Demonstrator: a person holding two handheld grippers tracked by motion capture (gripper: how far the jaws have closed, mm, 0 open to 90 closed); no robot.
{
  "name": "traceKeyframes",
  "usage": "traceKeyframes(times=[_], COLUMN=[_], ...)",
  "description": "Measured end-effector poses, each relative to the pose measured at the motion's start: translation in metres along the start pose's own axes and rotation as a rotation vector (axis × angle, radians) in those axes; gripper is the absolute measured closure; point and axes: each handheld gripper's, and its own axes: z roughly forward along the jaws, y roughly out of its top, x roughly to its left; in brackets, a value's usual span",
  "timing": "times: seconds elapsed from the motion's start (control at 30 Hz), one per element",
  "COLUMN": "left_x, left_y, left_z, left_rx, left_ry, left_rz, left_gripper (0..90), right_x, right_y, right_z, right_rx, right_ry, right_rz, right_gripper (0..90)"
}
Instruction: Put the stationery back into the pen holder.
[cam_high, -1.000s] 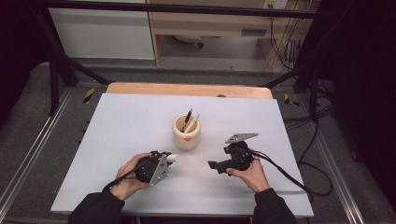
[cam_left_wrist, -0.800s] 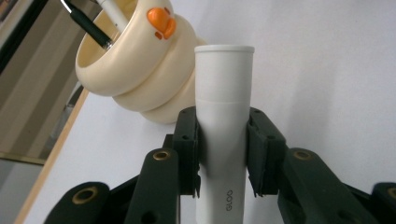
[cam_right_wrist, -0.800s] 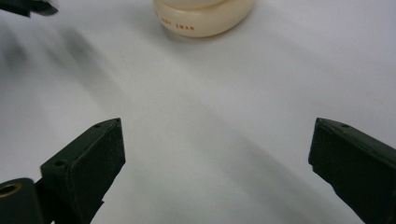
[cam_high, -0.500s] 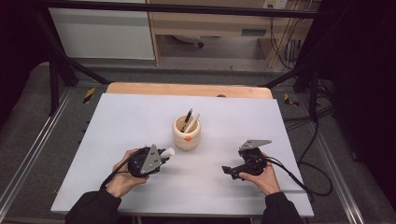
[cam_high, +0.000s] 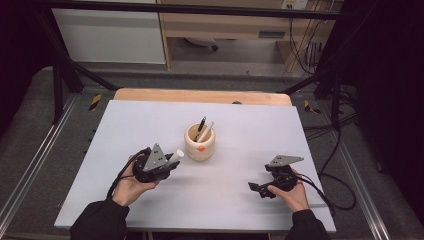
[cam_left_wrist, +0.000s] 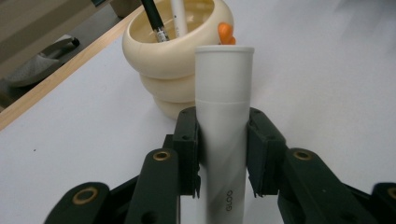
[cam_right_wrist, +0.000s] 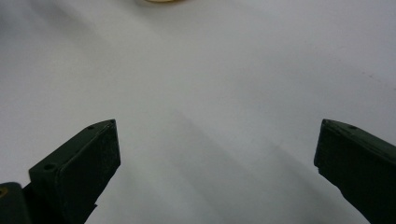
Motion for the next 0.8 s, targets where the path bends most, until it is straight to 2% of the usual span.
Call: traceKeyframes(times=[0.13,0.37,0.67,0.8], left_x=[0.005,0.014,0.023,0.026], left_y=[0.004,0.008,0.021,0.030], left_z=[-0.001,-0.003,-0.003,-0.002], left_rx=[0.015,-0.010,-0.033,-0.044], left_ry=[0.012,0.012,0.022,0.024], left_rz=[-0.037,-0.142,-0.207,-0.219], left_gripper=[67.8,67.8,67.8,67.8], right_x=[-0.003,-0.004,-0.004,-0.004], right_y=[-0.003,-0.008,-0.008,-0.009], right_z=[-0.003,-0.005,-0.006,-0.005], right_rx=[0.001,0.000,0.000,0.000], right_ry=[-0.014,-0.018,-0.019,-0.019], right_rz=[-0.003,0.013,0.014,0.011], right_gripper=[1.2,1.1,1.1,1.1])
